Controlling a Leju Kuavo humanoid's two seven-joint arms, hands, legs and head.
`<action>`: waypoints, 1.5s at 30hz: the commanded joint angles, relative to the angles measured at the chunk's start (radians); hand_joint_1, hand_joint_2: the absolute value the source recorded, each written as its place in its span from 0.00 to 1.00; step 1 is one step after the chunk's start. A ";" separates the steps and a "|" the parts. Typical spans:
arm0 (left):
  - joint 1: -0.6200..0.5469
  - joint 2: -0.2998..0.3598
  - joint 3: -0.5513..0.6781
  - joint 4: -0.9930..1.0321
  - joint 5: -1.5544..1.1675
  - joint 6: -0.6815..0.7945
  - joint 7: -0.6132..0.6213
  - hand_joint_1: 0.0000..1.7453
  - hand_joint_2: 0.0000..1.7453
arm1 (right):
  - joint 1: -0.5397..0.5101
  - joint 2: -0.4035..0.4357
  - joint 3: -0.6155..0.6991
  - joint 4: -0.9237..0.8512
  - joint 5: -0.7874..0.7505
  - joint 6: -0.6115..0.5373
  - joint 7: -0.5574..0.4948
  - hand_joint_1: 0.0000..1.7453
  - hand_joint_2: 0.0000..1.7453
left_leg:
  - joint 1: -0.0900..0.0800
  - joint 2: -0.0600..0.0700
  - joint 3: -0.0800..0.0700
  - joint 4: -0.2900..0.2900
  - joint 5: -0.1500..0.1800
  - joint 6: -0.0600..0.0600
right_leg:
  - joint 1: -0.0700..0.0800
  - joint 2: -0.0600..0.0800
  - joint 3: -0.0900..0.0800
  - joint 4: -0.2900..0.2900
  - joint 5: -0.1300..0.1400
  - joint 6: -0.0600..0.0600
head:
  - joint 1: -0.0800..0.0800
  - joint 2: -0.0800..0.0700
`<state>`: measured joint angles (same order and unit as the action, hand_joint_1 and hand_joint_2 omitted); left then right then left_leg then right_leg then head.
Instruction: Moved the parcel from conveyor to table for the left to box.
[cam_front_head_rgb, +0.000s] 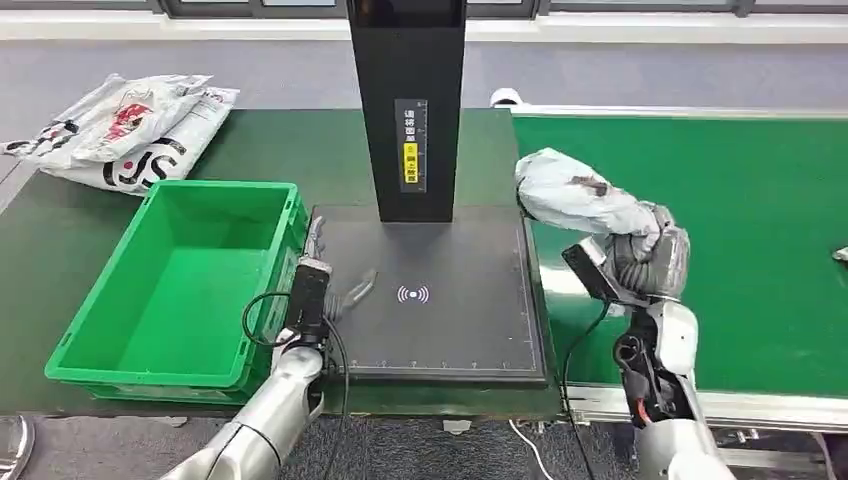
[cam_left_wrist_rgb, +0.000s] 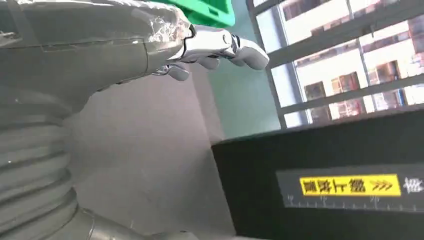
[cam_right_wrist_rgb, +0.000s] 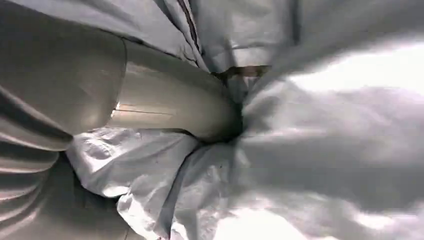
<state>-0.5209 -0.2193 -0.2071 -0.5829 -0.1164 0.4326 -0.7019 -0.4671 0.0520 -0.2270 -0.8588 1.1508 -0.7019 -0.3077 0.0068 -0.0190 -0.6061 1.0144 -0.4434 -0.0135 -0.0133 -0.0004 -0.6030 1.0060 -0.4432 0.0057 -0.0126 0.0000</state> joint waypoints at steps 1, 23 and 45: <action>-0.033 0.008 0.057 -0.072 -0.008 0.000 0.004 0.00 1.00 | 0.007 0.192 0.021 -0.168 0.010 0.004 -0.066 1.00 1.00 | 0.001 0.007 0.000 0.001 -0.001 0.000 | 0.001 0.006 -0.001 0.000 0.001 -0.001 | 0.000 0.000; -0.054 0.010 0.031 -0.082 -0.008 -0.031 0.004 0.00 1.00 | -0.043 0.088 0.783 0.313 -0.095 0.526 0.222 1.00 1.00 | 0.001 0.008 0.002 -0.002 -0.001 0.000 | 0.002 0.006 0.000 -0.002 0.001 -0.001 | 0.000 0.000; 0.064 0.043 0.035 -0.304 0.036 -0.085 0.004 0.00 1.00 | 0.006 0.013 0.703 0.018 -0.393 0.229 0.023 0.00 1.00 | 0.000 0.010 0.006 -0.001 0.000 0.000 | 0.001 0.007 0.003 -0.002 0.002 -0.002 | 0.000 0.000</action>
<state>-0.4743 -0.2026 -0.2049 -0.8809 -0.0492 0.3963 -0.7019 -0.5209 0.1186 0.6081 -0.6234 0.9131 -0.3122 -0.2232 0.0070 -0.0104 -0.6004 1.0142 -0.4436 -0.0142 -0.0126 0.0064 -0.6007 1.0055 -0.4418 0.0044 -0.0130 0.0000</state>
